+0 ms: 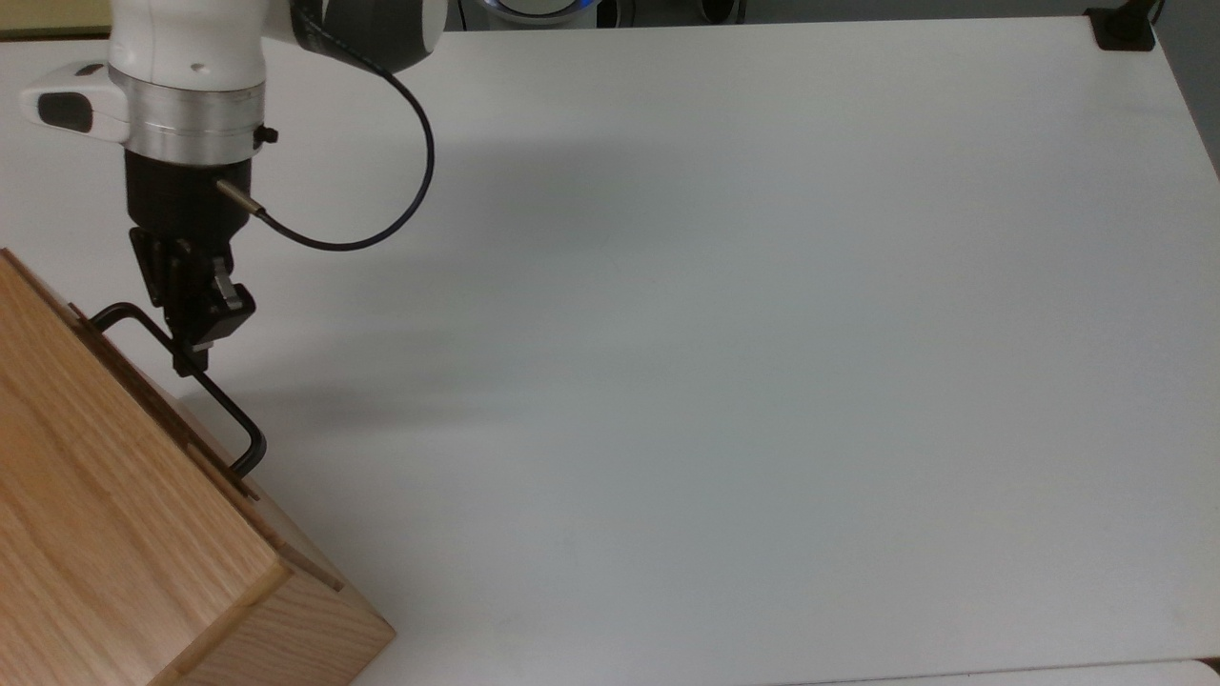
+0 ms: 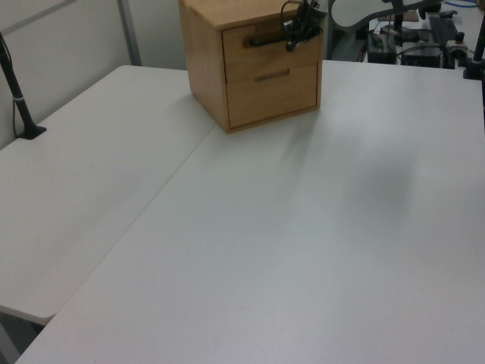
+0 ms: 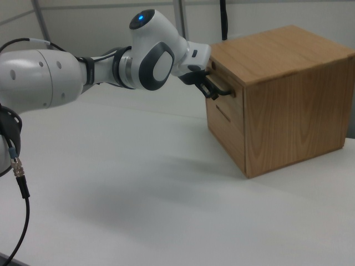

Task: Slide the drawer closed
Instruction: 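Push the drawer front with the gripper into the wooden cabinet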

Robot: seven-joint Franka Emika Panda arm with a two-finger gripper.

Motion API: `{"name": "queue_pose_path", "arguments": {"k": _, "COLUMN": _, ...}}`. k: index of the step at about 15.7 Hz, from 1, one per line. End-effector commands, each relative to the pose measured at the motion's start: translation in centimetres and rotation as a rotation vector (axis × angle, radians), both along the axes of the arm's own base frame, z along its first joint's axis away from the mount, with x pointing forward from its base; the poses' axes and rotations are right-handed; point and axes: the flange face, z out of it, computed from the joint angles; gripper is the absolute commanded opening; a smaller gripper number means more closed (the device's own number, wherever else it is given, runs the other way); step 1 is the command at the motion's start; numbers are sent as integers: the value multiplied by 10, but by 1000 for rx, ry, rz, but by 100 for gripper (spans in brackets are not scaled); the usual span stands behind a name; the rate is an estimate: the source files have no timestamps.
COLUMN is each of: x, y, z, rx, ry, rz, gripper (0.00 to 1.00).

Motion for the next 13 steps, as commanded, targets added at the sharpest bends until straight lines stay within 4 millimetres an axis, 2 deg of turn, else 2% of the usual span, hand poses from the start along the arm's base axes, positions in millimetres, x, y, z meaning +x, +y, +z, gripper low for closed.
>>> {"name": "queue_pose_path", "arguments": {"k": 1, "x": 3, "y": -14, "z": 12, "rx": -40, "ry": -62, "rz": -12, "gripper": 0}}
{"name": "queue_pose_path", "arguments": {"k": 8, "x": 5, "y": -14, "z": 11, "rx": -71, "ry": -87, "rz": 26, "gripper": 0}}
{"name": "queue_pose_path", "arguments": {"k": 10, "x": 5, "y": -2, "z": 13, "rx": -77, "ry": -75, "rz": 62, "gripper": 0}}
{"name": "queue_pose_path", "arguments": {"k": 13, "x": 4, "y": 43, "z": 1, "rx": -86, "ry": 30, "rz": 156, "gripper": 0}}
